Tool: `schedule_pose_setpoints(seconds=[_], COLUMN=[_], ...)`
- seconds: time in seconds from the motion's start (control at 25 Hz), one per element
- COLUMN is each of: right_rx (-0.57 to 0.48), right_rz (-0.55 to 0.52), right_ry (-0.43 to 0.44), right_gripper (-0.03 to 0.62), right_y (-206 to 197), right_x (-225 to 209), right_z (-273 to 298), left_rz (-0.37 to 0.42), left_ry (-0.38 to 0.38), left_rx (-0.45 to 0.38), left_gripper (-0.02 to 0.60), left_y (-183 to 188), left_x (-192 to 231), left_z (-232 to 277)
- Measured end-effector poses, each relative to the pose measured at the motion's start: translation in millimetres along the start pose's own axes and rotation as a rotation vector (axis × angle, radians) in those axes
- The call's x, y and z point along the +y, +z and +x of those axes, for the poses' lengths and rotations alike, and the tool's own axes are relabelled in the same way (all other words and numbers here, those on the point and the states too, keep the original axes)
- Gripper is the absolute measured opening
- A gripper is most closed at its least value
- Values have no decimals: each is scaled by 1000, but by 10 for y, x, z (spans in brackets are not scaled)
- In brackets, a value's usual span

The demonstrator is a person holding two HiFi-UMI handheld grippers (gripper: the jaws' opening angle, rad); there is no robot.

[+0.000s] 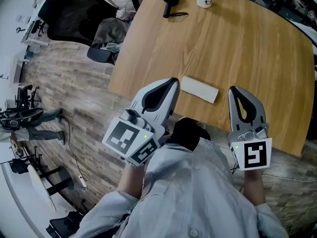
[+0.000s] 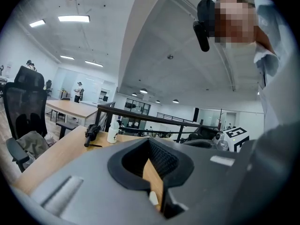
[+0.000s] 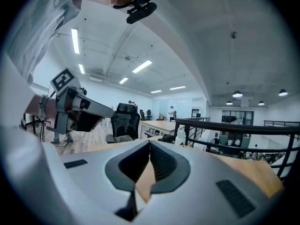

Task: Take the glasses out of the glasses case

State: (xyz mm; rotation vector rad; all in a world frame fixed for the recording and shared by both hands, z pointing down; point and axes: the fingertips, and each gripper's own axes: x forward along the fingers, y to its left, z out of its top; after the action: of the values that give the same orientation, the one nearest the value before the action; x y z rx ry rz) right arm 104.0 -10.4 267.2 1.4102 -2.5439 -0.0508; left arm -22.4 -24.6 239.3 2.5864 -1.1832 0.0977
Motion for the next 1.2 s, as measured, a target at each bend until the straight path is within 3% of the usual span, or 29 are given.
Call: schedule_pose_setpoints(seconds=[0.52,0.76,1.2], right_rx=[96,142,279], right_rz=[-9,13,-16], right_ry=[-63,-98,-107], right_gripper=[2,2,2], right_y=[-167,-301,-675], right_x=[35,94,207], right_z=[183,224,404], left_rz=[-26,-2,-37], left_ry=[-98,-88,-94], left_rx=[111,229,414], left_gripper=[5,5,5], left_y=[-282,-692,-1498], left_x=[246,494,836], left_z=[242,297,399])
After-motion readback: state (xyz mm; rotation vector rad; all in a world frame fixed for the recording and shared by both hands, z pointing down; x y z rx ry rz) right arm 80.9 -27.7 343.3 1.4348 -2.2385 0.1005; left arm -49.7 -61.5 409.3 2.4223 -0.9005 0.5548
